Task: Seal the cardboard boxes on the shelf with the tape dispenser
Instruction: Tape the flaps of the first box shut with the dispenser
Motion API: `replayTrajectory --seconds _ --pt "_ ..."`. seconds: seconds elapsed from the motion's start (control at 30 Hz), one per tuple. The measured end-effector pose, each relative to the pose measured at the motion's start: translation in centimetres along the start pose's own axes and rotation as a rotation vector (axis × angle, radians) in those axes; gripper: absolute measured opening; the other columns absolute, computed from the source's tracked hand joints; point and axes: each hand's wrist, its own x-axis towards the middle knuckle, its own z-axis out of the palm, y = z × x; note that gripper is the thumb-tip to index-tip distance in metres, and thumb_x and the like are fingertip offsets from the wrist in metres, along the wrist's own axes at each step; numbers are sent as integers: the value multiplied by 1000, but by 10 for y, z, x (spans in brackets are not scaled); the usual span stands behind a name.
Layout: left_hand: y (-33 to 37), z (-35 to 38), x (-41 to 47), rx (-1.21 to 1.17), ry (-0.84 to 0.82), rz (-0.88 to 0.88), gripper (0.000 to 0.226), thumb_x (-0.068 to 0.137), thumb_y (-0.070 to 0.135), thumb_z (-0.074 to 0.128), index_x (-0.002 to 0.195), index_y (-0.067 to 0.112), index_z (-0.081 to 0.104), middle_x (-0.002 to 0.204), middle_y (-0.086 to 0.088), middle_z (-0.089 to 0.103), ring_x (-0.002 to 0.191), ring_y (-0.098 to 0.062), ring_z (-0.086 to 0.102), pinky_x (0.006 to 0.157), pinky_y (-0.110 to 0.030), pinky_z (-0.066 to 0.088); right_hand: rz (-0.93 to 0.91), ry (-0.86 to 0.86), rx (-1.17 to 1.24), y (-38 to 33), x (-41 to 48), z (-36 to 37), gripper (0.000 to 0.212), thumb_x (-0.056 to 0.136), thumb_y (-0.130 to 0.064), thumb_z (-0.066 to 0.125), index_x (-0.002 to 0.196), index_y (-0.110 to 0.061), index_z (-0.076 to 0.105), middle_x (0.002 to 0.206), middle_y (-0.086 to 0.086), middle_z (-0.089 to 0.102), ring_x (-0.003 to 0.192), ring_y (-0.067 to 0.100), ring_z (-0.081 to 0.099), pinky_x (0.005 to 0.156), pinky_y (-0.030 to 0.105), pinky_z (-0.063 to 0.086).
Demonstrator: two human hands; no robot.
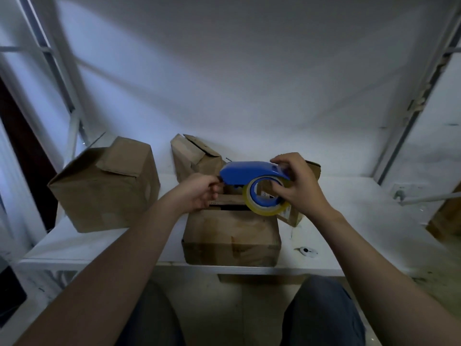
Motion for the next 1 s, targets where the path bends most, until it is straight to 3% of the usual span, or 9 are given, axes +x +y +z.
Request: replayTrajectory --seconds 0.1,0.17,0.27,0.4,0.53,0.67,0.83,1.0 --pt "0 -5 -2 194 90 90 26 98 19 54 73 17 60 60 0 46 55 -12 44 59 -27 35 66 -152 -23 -2 -1 1 61 80 -9 79 124 -37 49 122 -8 51 102 3 55 84 15 49" --pt "-2 -8 -2 279 108 117 27 95 19 60 67 18 58 58 1 46 53 -11 42 55 -24 34 95 -235 -54 -1 1 6 61 81 -12 79 124 -41 46 122 -7 54 101 5 56 84 20 52" --pt "-10 -13 5 352 150 126 28 95 16 60 67 15 54 59 2 49 53 -10 43 47 -19 34 62 -347 -35 8 9 16 57 84 -24 79 124 -47 45 119 -6 55 98 7 57 85 29 54" --pt "-26 -20 23 503 194 135 28 98 20 59 72 11 57 72 -3 56 64 -13 50 56 -23 37 -15 -418 -48 26 25 32 58 85 -24 76 129 -47 46 120 -5 49 104 8 51 90 21 44" --pt "-40 -26 49 489 249 199 27 98 27 56 86 7 70 82 -4 66 79 -19 61 64 -28 40 -36 -445 -79 45 39 48 65 83 -5 71 134 -39 49 119 -7 43 108 10 48 96 19 41" --pt "-51 -28 77 556 223 221 32 100 21 48 88 3 73 86 -11 68 78 -19 60 61 -25 40 -14 -458 -46 69 43 65 66 83 -2 71 131 -41 50 118 -8 42 111 9 47 98 24 42" --pt "-76 -29 98 538 127 190 27 101 24 48 107 17 74 90 5 63 84 -13 59 72 -27 46 42 -469 45 94 23 91 55 86 -6 71 129 -35 53 121 -3 45 113 9 48 96 22 40" --pt "-93 -36 113 484 121 124 30 101 21 48 87 10 71 78 -1 60 75 -16 56 61 -26 39 107 -358 138 111 6 105 61 86 3 68 135 -31 53 124 1 49 114 14 53 96 33 47"
